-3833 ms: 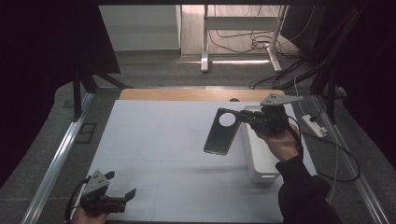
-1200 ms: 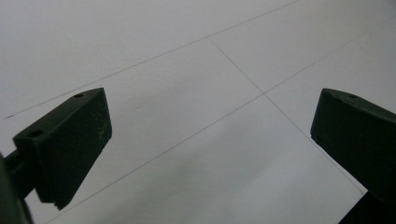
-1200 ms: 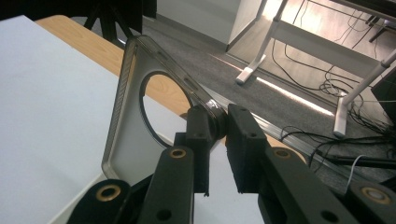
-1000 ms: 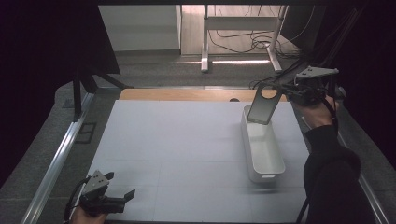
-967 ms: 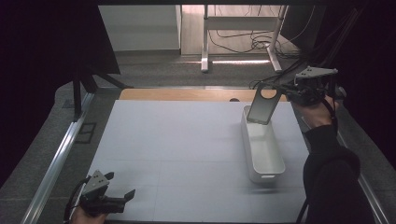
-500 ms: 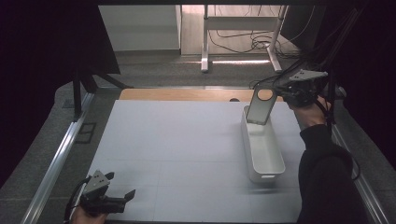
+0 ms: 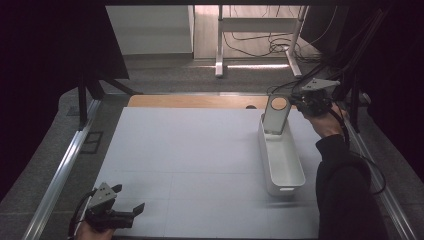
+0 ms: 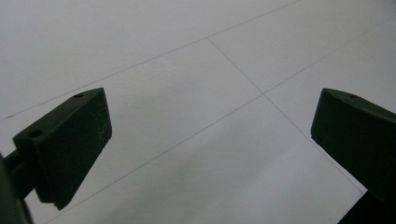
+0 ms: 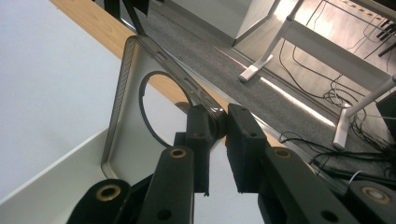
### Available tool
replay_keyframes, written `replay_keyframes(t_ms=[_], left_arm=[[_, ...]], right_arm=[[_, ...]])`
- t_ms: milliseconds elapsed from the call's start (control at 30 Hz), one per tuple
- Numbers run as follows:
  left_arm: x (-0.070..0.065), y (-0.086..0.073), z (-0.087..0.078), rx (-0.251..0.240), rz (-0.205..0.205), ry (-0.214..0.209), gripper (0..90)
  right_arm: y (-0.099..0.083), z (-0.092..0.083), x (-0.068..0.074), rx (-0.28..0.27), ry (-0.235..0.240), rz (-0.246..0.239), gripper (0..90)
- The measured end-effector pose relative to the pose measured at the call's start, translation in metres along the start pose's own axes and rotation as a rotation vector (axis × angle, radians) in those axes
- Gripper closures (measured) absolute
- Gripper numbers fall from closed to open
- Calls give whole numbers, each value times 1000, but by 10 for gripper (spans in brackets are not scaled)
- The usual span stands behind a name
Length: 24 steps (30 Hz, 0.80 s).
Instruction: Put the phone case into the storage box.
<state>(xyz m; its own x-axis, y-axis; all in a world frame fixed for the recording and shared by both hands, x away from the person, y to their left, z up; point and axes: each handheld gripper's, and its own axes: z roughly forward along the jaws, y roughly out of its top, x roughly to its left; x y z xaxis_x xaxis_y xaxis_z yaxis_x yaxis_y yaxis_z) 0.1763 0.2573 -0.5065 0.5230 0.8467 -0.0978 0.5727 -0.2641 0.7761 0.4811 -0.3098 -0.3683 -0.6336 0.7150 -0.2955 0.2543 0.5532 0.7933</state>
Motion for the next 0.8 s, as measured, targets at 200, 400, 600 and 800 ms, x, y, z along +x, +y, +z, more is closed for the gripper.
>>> replay_keyframes(t_ms=[200,400,600,800], left_arm=[[0,0,0,-1,-3,-1,0],[0,0,0,-2,-8,-2,0],[1,0,0,-2,-11,-6,0],[1,0,-1,-3,-13,-8,0]], right_arm=[[-2,7,1,5,-6,-21,784],[-5,11,2,3,-9,-47,784],[-7,15,3,2,-18,-66,785],[-10,20,6,-11,-32,-77,785]])
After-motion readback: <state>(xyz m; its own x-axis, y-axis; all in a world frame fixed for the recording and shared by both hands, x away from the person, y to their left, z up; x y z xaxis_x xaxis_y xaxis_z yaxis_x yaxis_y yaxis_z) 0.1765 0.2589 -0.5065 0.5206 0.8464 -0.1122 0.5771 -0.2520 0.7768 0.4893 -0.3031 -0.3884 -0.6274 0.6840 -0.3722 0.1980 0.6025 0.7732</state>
